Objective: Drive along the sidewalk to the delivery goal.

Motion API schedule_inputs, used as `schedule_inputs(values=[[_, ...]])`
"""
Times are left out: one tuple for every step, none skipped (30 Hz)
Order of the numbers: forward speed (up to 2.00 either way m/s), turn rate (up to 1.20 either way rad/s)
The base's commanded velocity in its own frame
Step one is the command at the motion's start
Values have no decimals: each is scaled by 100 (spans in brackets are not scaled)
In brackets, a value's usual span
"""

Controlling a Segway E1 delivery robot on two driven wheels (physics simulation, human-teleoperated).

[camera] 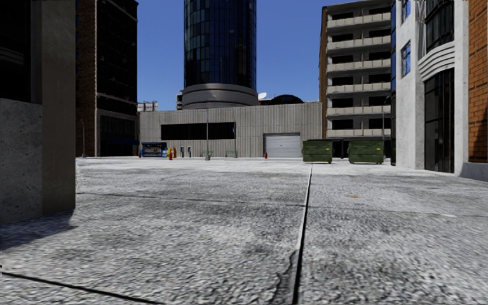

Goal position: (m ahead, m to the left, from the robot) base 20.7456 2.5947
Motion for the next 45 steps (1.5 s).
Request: schedule_inputs(values=[[200,0],[200,0],[200,0],[200,0],[200,0],[200,0],[200,0],[200,0],[200,0],[200,0],[200,0],[200,0],[200,0],[200,0],[200,0],[200,0],[200,0],[200,0],[200,0],[200,0],[200,0],[200,0],[200,0],[200,0],[200,0],[200,0],[200,0],[200,0],[200,1],[200,13],[200,18],[200,21],[200,21],[200,22],[200,23],[200,23],[200,23],[200,24],[200,24],[200,24],[200,24],[200,24],[200,24],[200,24],[200,24]])
